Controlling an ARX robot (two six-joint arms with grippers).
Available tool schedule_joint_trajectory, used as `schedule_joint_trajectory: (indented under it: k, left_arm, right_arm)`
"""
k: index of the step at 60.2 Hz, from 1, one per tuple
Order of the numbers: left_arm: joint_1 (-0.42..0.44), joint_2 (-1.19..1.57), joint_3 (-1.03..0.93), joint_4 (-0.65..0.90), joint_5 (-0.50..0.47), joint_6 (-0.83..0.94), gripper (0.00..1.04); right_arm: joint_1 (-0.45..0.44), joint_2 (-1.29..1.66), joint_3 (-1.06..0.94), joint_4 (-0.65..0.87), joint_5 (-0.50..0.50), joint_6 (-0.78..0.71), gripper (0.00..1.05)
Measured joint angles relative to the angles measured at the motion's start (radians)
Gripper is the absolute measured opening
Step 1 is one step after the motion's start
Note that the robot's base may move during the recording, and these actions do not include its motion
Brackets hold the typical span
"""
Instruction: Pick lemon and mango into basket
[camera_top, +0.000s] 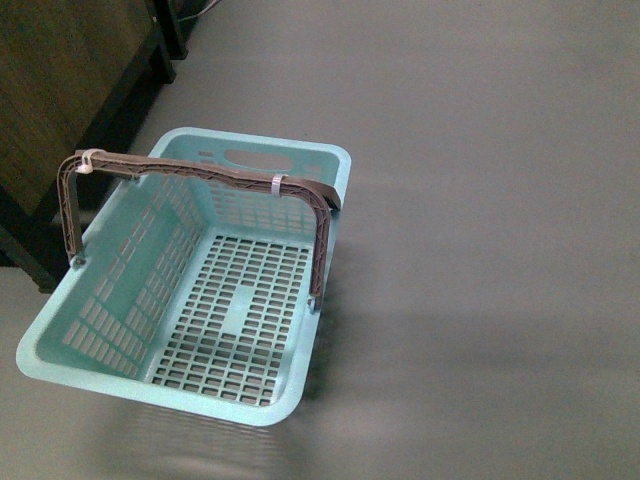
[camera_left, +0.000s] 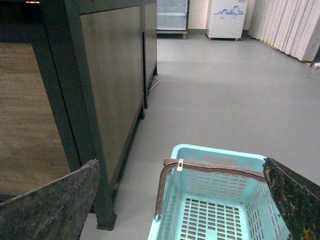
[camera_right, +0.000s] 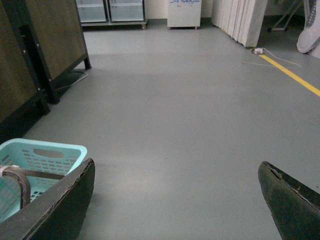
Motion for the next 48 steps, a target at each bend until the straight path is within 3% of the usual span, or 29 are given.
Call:
schedule_joint_trajectory:
  k: [4,7,16,19,23,38,48]
  left_arm:
    - [-0.063,0.098,0.04,-0.081,-0.177,-0.113,0.98]
    - [-0.083,0.219,0.056,-0.036,-0.22,-0.2,0.98]
    - [-0.092,0.629,0.123,0.287,-0.154,-0.469,0.98]
    - [-0.103,0.875,0.192,0.468,-0.103,-0.627,0.98]
    - [-0.124,1.116,0.274,0.583,-0.066,-0.794,0.98]
    - [-0.252,1.735,0.555,0.65,-0.097,-1.187,0.98]
    - [-0.292,1.931,0.719,0.614,-0.098,-1.279,0.98]
  right_arm:
    - [0.0,0.0,0.0,0.0,0.0,0.0,0.96]
    - [0.0,0.0,0.0,0.0,0.0,0.0,0.96]
    - [0.0,0.0,0.0,0.0,-0.001,0.0,0.96]
    - [0.0,0.0,0.0,0.0,-0.001,0.0,0.96]
    - [0.0,0.0,0.0,0.0,-0.001,0.0,0.96]
    - [0.0,0.0,0.0,0.0,-0.001,0.0,0.96]
    - [0.0,0.0,0.0,0.0,-0.001,0.0,0.96]
